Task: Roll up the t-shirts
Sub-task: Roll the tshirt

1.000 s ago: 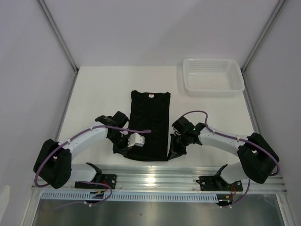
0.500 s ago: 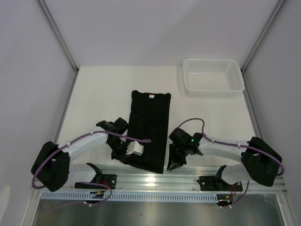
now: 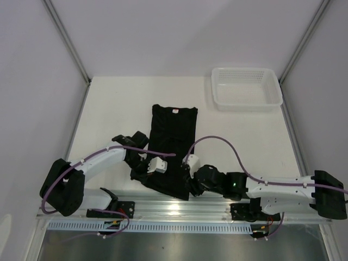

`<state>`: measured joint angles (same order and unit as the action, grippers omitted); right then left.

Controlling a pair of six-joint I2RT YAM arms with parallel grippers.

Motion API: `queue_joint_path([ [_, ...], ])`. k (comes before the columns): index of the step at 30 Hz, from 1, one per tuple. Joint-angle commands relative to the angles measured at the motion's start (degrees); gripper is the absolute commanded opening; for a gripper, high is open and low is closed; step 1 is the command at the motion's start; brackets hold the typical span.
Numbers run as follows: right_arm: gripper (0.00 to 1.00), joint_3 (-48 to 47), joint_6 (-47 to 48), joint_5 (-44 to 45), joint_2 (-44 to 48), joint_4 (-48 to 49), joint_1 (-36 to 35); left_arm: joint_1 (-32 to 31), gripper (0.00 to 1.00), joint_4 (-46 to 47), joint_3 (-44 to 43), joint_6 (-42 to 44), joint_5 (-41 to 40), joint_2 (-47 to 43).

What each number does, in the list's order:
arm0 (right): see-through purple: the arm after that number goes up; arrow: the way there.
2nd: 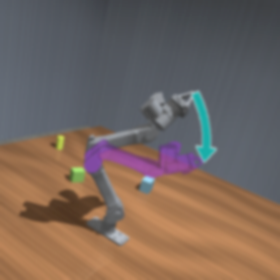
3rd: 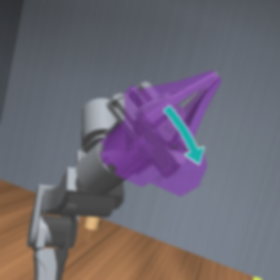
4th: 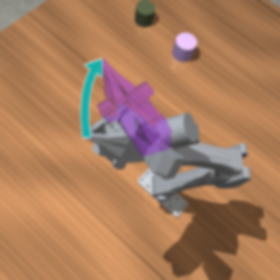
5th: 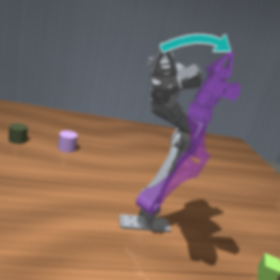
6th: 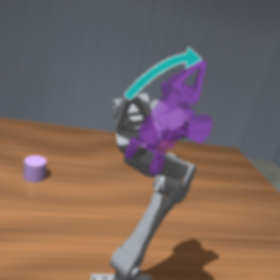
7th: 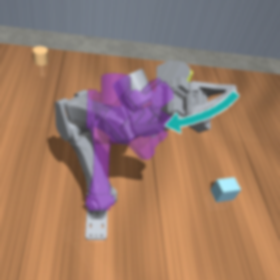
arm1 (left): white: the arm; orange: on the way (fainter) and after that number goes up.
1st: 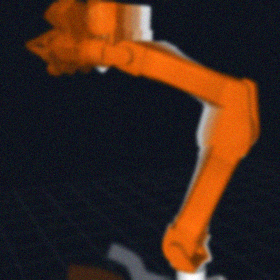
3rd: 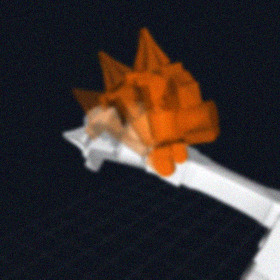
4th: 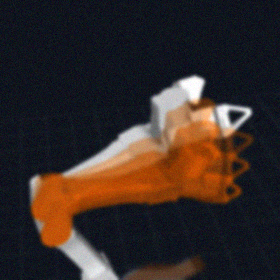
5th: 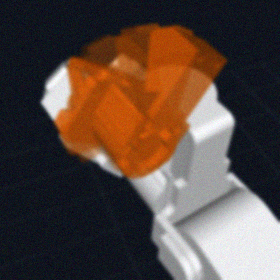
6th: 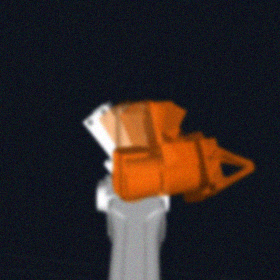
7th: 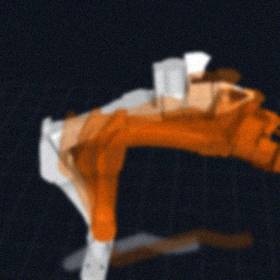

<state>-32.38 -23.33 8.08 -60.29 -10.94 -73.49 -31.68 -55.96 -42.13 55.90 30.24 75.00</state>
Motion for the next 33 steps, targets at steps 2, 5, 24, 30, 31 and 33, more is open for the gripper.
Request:
queue_joint_path([
  [2,0.42,2.0,21.3,9.9,-4.0,9.7,-5.8,0.5,0.01,0.5,-1.6,0.0,2.6,0.7],
  [5,0.42,1.7,26.1,5.5,-6.6,10.1,-7.6,0.7,0.01,0.5,-1.7,-0.2,3.0,0.8],
  [24,0.45,-0.8,26.0,20.5,-21.0,13.7,-21.2,2.2,0.01,-0.1,-1.2,0.7,4.0,0.8],
  [30,0.43,-0.8,25.7,21.5,-19.7,11.1,-21.6,2.2,0.01,-0.1,-1.6,0.8,4.3,0.9],
  [31,0.42,-0.8,25.1,22.2,-19.7,11.1,-21.5,2.2,0.01,-0.2,-1.6,0.8,4.3,0.9],
  [33,0.41,-0.6,25.2,21.7,-19.7,11.1,-21.5,2.2,0.01,-0.2,-1.7,0.7,4.3,1.0],
])
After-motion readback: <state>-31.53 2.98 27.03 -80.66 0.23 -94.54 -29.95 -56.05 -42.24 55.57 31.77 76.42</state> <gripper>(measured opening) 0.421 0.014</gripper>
